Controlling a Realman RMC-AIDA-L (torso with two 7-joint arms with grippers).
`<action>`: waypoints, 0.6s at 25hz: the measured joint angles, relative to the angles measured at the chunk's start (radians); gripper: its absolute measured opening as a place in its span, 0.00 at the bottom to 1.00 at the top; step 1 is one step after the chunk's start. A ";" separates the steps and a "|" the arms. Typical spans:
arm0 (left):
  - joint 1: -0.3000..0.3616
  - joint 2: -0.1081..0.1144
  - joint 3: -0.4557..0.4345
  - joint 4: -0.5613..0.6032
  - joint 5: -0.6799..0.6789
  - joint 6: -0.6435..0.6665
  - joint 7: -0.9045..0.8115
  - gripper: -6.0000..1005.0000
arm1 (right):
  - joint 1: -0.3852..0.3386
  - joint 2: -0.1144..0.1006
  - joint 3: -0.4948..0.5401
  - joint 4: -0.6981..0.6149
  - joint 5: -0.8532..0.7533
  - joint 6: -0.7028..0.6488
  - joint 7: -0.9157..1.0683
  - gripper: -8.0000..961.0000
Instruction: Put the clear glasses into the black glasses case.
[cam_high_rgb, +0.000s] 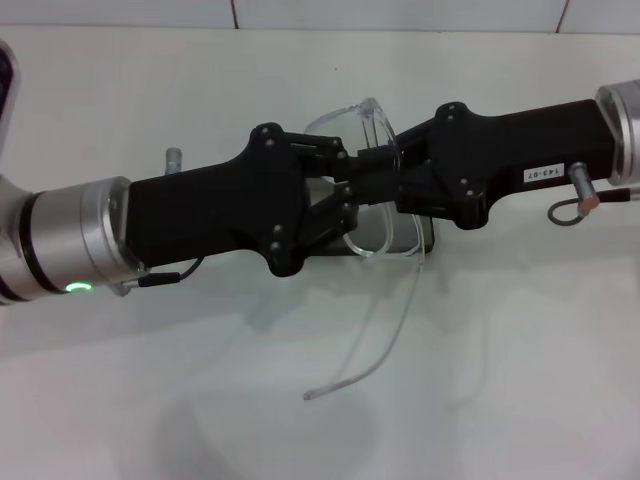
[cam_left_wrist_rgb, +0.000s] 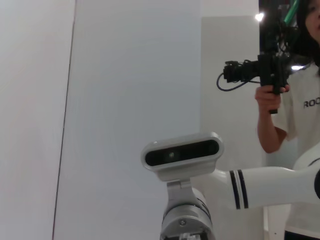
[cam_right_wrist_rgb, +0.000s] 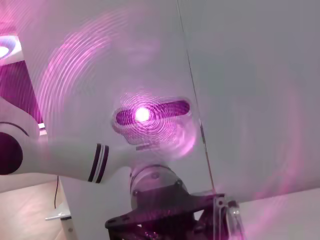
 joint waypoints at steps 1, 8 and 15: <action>0.000 0.000 0.000 -0.004 -0.003 0.000 0.006 0.16 | 0.000 0.000 0.000 0.000 0.001 0.001 0.000 0.12; 0.000 0.003 0.001 -0.005 -0.006 0.040 0.013 0.16 | -0.006 -0.001 0.003 0.003 0.011 0.016 -0.014 0.12; 0.019 0.013 -0.095 -0.003 -0.046 0.217 0.007 0.16 | -0.039 -0.007 0.127 0.034 0.082 -0.082 -0.049 0.12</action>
